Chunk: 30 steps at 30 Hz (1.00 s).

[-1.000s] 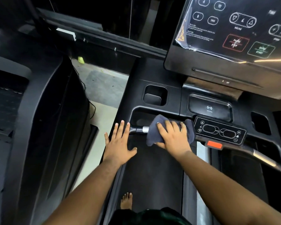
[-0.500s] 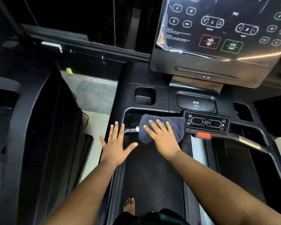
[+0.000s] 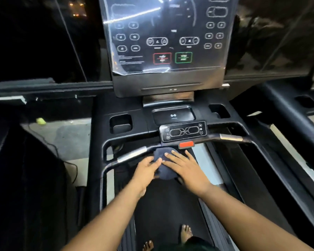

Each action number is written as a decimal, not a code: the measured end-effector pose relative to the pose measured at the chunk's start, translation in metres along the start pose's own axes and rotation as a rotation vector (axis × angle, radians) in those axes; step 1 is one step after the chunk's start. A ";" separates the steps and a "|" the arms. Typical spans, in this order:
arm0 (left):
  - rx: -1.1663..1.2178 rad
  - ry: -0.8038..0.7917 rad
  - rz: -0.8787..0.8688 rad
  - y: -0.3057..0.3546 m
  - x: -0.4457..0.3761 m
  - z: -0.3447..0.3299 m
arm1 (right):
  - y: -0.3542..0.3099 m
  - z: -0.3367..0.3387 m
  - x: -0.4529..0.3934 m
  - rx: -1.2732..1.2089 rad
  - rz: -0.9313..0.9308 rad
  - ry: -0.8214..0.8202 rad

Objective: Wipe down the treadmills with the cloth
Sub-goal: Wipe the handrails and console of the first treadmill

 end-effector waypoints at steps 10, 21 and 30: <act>-0.843 -0.251 -0.275 0.009 -0.034 -0.117 | 0.116 -0.032 0.093 -0.801 -0.440 0.166; -1.149 -0.137 -0.527 0.016 -0.071 -0.235 | 0.252 -0.046 0.106 -1.005 -0.522 0.095; -1.005 0.013 -0.372 0.007 -0.110 -0.266 | 0.329 -0.030 0.077 -0.816 -0.462 -0.133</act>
Point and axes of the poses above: each hand's wrist, its own x-axis away from the middle knuckle, its own z-axis out of the back of the hand, y = z × x, the point moved 7 cm from there along -x, towards the middle knuckle, and after that the axes turned 14 degrees about x, right-handed, at the moved point
